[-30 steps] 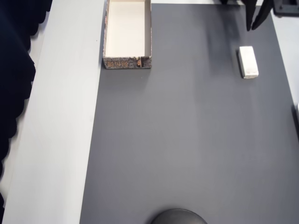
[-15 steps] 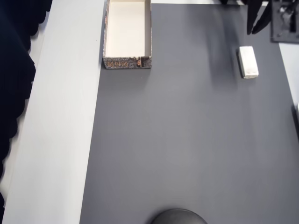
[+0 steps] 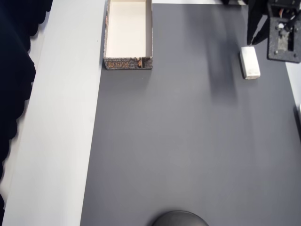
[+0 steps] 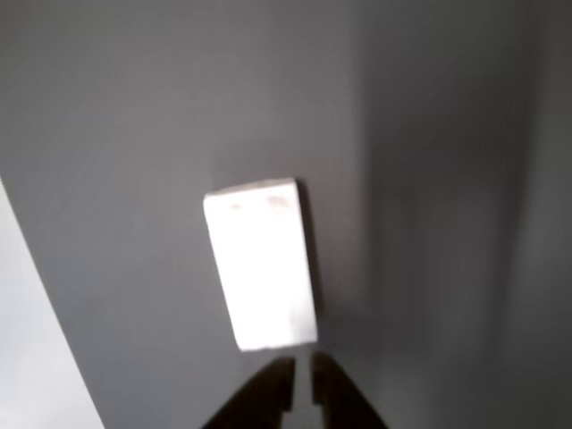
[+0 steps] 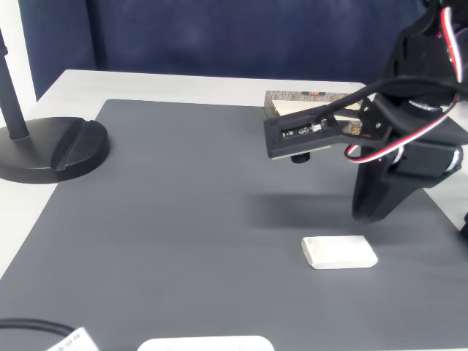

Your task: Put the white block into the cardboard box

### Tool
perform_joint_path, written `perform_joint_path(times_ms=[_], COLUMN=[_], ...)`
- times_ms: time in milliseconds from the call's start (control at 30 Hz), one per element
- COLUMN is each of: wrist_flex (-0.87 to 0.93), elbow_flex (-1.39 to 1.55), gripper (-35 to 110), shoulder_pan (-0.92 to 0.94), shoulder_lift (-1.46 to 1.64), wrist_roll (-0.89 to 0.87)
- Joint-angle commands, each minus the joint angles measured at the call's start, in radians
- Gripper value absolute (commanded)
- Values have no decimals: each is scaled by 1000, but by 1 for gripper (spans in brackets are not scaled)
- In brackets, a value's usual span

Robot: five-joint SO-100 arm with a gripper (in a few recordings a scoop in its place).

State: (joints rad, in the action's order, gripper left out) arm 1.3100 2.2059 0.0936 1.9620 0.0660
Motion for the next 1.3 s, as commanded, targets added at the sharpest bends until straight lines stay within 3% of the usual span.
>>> perform_joint_path(times_ms=[0, 533, 833, 1267], wrist_flex=[-21, -25, -25, -58], elbow_flex=[-64, -78, -67, -55], gripper=[-2, -1, 15, 26], shoulder_pan=[-18, -21, 66, 75], shoulder_lift=[-2, -29, 3, 11], wrist_roll=[-38, -178, -301, -258])
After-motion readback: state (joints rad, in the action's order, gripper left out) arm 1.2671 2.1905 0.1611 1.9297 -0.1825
